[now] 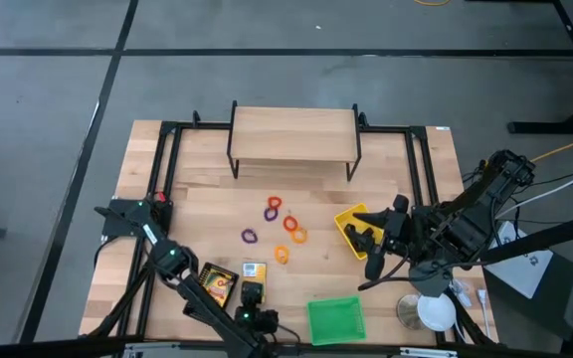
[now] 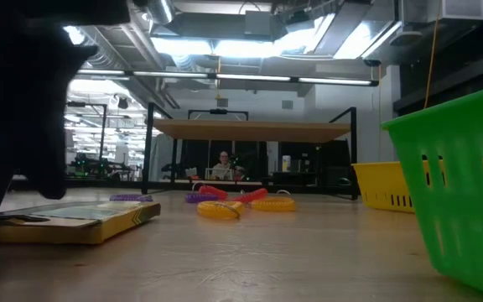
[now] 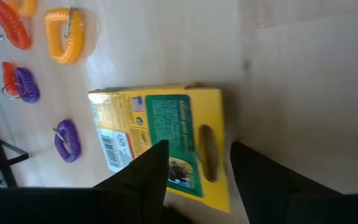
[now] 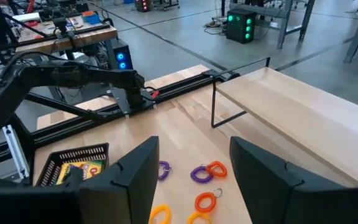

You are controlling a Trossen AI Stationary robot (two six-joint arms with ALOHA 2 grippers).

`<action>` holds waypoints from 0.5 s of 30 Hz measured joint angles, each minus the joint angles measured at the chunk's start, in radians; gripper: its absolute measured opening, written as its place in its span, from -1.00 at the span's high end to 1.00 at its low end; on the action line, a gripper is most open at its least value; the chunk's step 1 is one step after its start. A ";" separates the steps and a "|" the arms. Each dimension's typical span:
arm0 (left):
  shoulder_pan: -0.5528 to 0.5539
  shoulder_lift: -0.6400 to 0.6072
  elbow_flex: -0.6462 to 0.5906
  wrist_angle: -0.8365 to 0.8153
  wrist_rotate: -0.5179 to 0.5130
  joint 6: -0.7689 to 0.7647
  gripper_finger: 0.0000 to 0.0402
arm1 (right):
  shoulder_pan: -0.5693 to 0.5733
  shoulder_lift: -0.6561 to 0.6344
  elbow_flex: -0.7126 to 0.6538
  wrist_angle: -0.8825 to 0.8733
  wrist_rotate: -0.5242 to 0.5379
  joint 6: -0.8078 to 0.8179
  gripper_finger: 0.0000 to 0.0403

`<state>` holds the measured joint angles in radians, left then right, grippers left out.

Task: Pick & Place Office Desk Supplies
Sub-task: Put the yellow crayon box into the black basket

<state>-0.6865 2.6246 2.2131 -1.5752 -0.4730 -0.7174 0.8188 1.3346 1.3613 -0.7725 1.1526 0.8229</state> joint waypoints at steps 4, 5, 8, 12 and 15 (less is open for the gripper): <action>0.027 0.000 0.000 -0.006 -0.001 0.000 0.13 | 0.000 0.000 0.000 -0.002 -0.010 -0.001 0.01; 0.033 0.000 -0.001 -0.007 -0.003 0.000 0.13 | 0.000 0.000 0.000 -0.001 -0.014 -0.001 0.01; 0.048 0.000 -0.001 -0.007 0.000 -0.001 0.13 | 0.000 0.000 0.000 -0.001 -0.017 -0.002 0.01; 0.062 0.000 -0.001 -0.003 0.028 -0.001 0.20 | 0.000 0.000 0.000 -0.001 -0.017 -0.004 0.01; 0.064 0.000 -0.001 0.004 0.047 -0.008 0.42 | 0.000 0.000 0.000 -0.001 -0.017 -0.004 0.01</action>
<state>-0.6220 2.6244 2.2124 -1.5710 -0.4256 -0.7258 0.8188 1.3342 1.3613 -0.7738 1.1357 0.8191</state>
